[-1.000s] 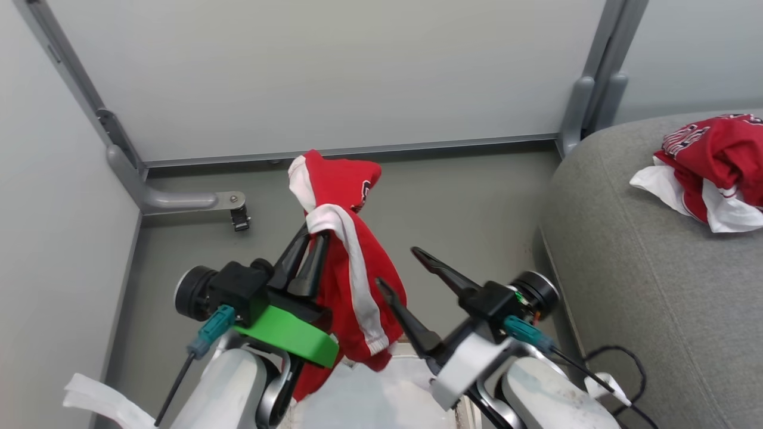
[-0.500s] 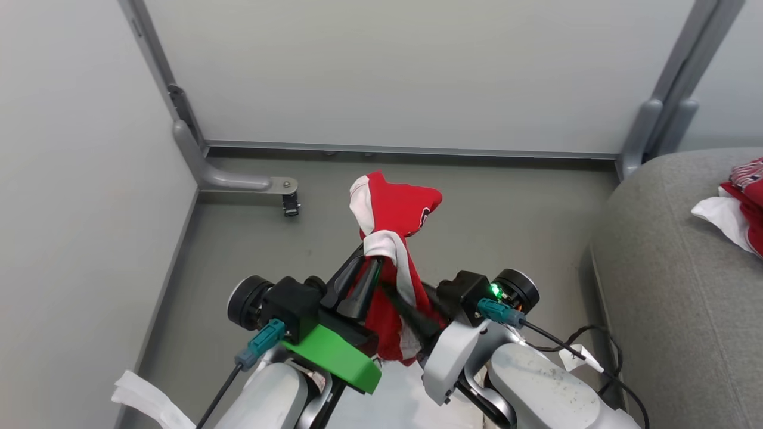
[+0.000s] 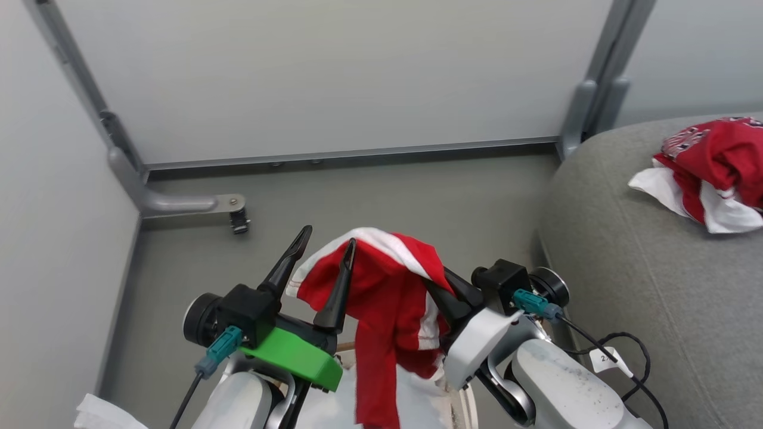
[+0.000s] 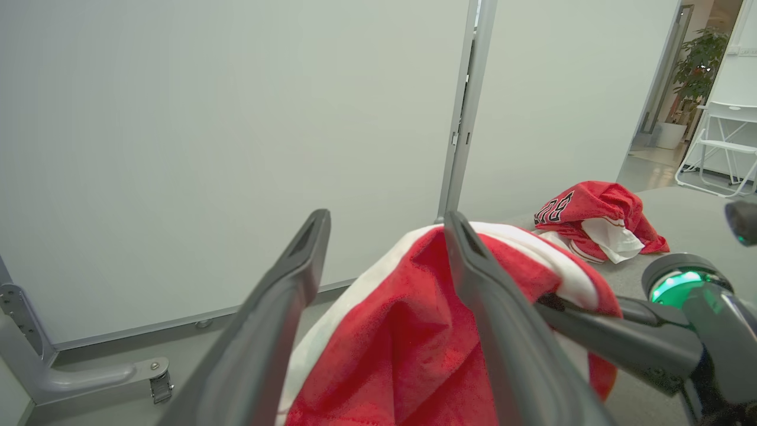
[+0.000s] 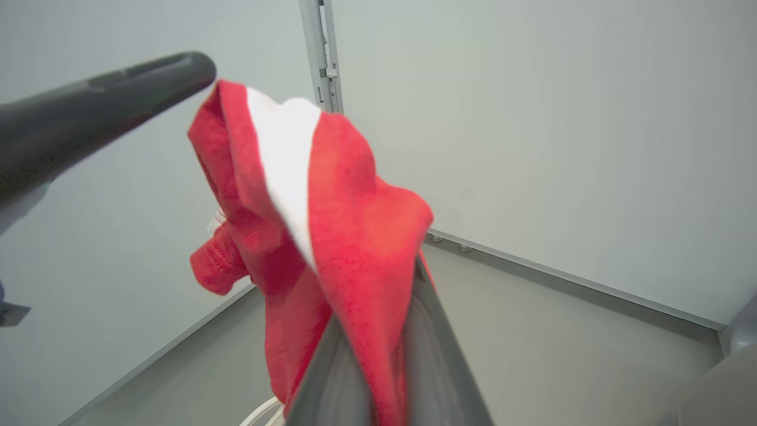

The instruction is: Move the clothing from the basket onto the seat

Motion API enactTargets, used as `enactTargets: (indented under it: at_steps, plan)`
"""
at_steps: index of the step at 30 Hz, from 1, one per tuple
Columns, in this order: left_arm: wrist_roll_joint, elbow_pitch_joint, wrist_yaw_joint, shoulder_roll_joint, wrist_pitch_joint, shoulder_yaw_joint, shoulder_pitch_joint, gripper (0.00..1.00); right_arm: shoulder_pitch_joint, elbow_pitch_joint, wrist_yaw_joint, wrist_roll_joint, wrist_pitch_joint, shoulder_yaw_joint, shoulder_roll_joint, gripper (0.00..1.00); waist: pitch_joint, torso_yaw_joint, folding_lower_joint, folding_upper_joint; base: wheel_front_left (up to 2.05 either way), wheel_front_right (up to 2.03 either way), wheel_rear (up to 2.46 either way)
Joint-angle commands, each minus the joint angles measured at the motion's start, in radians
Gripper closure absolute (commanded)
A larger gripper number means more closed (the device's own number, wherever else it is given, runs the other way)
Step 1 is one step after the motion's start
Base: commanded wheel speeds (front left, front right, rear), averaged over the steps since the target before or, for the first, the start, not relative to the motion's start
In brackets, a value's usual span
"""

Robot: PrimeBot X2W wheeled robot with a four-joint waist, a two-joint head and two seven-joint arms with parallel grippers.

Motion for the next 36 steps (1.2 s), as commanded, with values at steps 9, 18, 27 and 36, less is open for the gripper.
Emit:
enactTargets:
  at_steps: [9,18,27,36]
  plan:
    - [0.012,0.014,0.000,-0.009,0.000,0.015,0.039,0.00,0.053,-0.061,-0.001,-0.068,-0.002,-0.094,-0.003,1.00,0.062,-0.437,0.0001,-0.0001,0.00,0.00,0.00]
    - [-0.008,0.047,0.000,0.002,0.000,-0.009,0.046,0.00,-0.003,-0.066,-0.001,-0.233,-0.002,-0.217,-0.020,1.00,0.104,-0.543,0.0001,-0.0001,0.00,0.00,0.00]
    - [-0.020,0.048,0.000,0.073,0.000,-0.047,0.019,0.00,-0.295,-0.116,-0.001,-0.357,-0.002,-0.346,-0.145,1.00,0.214,-0.512,0.0001,-0.0001,0.00,0.00,0.00]
    - [-0.050,0.020,0.000,0.150,0.000,-0.088,-0.034,0.00,-0.646,-0.018,-0.001,-0.524,0.067,-0.500,-0.258,1.00,0.337,-0.420,0.0001,-0.0001,0.00,0.00,0.00]
